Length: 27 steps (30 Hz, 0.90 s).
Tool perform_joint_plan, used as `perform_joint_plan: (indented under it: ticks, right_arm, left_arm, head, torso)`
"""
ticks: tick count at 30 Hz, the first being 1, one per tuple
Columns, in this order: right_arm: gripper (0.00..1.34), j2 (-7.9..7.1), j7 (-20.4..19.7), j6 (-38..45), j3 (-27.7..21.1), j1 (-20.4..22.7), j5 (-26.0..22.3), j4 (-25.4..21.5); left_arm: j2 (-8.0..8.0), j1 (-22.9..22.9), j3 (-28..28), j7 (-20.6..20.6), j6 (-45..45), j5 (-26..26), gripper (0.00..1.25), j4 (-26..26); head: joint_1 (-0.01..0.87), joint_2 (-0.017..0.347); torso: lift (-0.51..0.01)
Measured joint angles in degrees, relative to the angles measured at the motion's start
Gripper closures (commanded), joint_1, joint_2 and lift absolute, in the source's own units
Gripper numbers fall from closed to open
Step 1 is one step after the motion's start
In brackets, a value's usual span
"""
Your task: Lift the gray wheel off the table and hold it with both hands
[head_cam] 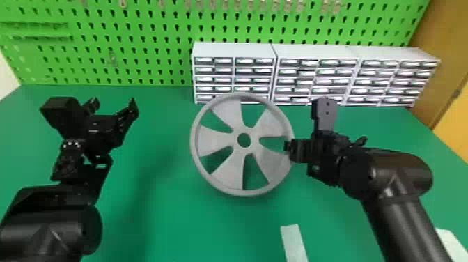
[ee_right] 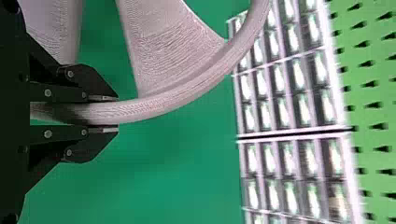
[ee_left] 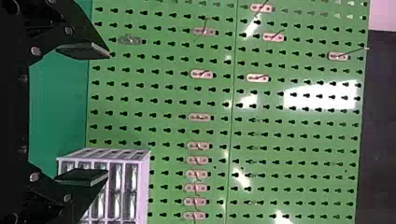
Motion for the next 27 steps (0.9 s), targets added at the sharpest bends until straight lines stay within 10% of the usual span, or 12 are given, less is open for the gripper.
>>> perform_joint_plan:
  ticks: [27]
  right_arm:
    - [1.21,3.02,-0.2,-37.8,5.4,3.6,15.8,4.3]
  left_arm:
    - [0.0,0.0,0.2,0.0,0.1,-0.1,0.36,-0.4]
  head:
    - [0.711,0.015]
  torso:
    - [-0.098]
